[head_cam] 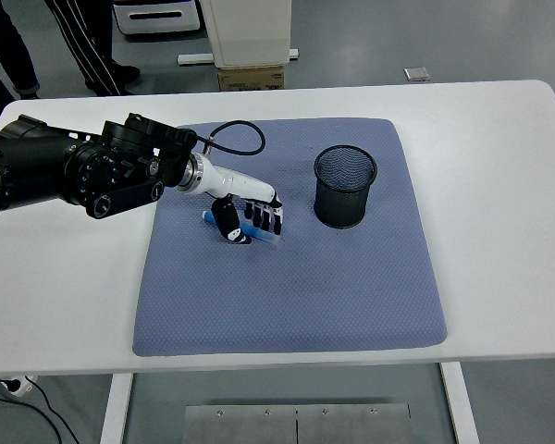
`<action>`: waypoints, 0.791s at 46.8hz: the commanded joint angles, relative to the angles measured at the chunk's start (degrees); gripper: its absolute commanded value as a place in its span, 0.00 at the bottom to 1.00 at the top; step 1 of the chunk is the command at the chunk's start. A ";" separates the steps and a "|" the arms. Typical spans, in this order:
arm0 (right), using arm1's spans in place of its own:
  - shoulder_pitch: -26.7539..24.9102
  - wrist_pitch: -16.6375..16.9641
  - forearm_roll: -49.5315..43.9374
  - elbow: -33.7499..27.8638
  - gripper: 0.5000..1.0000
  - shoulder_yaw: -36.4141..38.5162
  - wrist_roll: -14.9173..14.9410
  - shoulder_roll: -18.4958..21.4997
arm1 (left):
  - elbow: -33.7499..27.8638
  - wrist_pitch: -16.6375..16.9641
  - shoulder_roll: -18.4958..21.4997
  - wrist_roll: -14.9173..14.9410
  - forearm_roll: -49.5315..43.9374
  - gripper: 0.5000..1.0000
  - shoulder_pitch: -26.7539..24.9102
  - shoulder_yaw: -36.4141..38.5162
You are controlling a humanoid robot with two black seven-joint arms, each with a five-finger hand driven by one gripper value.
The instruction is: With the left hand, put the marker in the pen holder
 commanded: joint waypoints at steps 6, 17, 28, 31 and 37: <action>0.00 0.01 0.00 0.00 1.00 0.00 0.00 0.00 | 0.00 0.01 -0.08 0.01 0.92 0.12 0.09 0.00; 0.00 -0.07 0.00 0.00 1.00 0.00 0.00 0.00 | 0.00 0.27 0.01 0.01 1.01 0.11 0.09 0.00; 0.00 0.01 0.00 0.00 1.00 0.00 0.00 0.00 | 0.09 0.01 0.63 -0.25 0.83 0.00 -0.44 -0.09; 0.00 -0.07 0.00 -0.08 1.00 0.00 0.00 0.00 | 0.09 0.01 0.63 -1.13 0.83 0.00 -0.44 -0.09; 0.00 0.01 0.00 0.00 1.00 0.00 0.00 0.00 | 0.09 0.01 0.71 -1.75 0.57 0.00 -0.62 -0.09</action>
